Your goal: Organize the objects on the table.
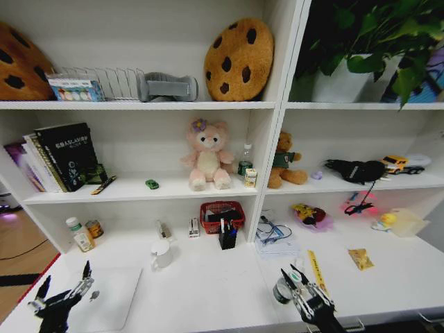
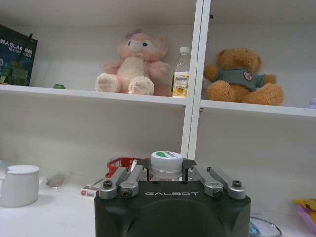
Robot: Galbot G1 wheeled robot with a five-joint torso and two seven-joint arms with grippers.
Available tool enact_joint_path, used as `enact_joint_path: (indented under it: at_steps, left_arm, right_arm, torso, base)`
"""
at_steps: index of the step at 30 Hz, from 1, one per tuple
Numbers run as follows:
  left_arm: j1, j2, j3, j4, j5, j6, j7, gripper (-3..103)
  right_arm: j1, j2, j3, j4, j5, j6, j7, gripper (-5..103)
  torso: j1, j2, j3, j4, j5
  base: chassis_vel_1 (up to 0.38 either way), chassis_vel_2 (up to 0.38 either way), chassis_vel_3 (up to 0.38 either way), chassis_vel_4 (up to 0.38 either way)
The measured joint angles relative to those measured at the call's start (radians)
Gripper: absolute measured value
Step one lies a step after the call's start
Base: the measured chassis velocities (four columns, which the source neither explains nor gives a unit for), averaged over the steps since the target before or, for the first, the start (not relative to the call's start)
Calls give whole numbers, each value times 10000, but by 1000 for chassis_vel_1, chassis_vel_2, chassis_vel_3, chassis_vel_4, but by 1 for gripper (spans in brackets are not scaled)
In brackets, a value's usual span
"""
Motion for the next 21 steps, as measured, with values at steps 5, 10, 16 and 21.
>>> enact_joint_path:
  at_steps: [5,10,16,21]
  left_arm:
    - [-27,93,-97,308,-288,-142,1,100]
    - [-122,181,144,635,-203,-238,45,100]
    - [-291,340,81,889,-337,-223,36,100]
    - [-255,479,20,1029,-462,-318,26,100]
  right_arm:
    - [-1039,603,-63,-242,-768,818,-146,30]
    - [-1526,761,5,-860,-1104,1375,-227,30]
    - [-1935,844,-157,-1272,-1403,1482,6,30]
    - [-2199,895,-276,-1915,-1777,1796,109,30]
  torso:
    - [0,0,0,6,3]
    - [0,0,0,6,4]
    - [0,0,1,6,4]
    - [0,0,1,3,3]
  base:
    - [0,0,0,0]
    - [0,0,0,0]
    - [0,0,0,0]
    - [0,0,0,0]
